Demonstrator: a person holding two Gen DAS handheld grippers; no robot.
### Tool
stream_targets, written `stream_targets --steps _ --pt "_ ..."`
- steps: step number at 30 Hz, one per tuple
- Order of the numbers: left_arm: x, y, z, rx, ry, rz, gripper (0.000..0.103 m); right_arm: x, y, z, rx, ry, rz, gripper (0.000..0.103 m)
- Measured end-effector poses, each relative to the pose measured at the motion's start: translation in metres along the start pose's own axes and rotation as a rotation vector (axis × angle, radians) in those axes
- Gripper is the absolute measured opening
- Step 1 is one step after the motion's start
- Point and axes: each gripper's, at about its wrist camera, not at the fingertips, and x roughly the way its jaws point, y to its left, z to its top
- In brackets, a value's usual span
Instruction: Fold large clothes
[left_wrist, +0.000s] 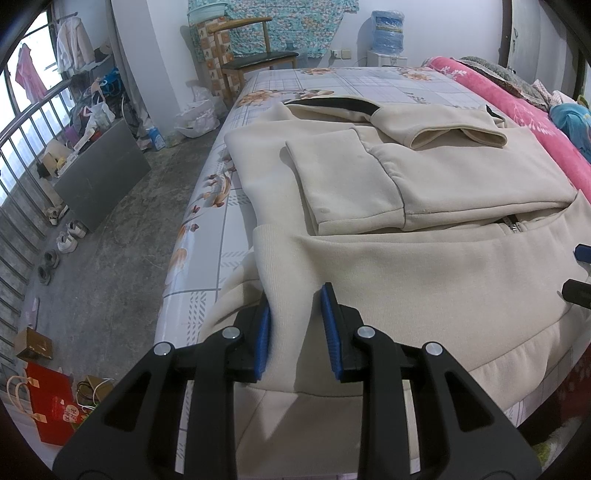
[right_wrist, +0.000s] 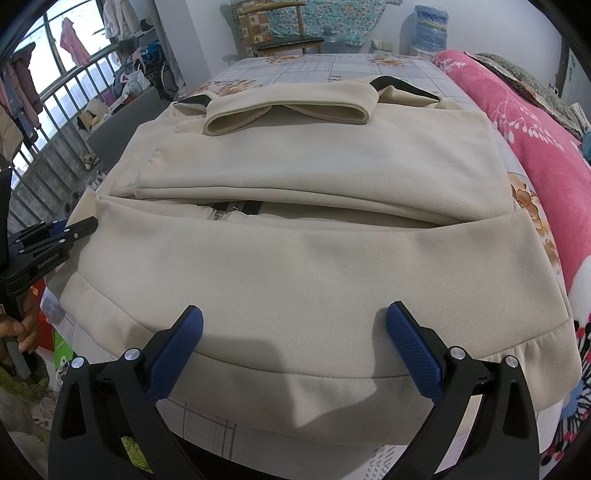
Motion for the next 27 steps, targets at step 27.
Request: stream_targets --steps 27 --pt "-0.001 -0.002 0.0 0.009 -0.002 0.023 0.026 -0.056 -0.08 0.001 0.157 -0.164 0.041 0.097"
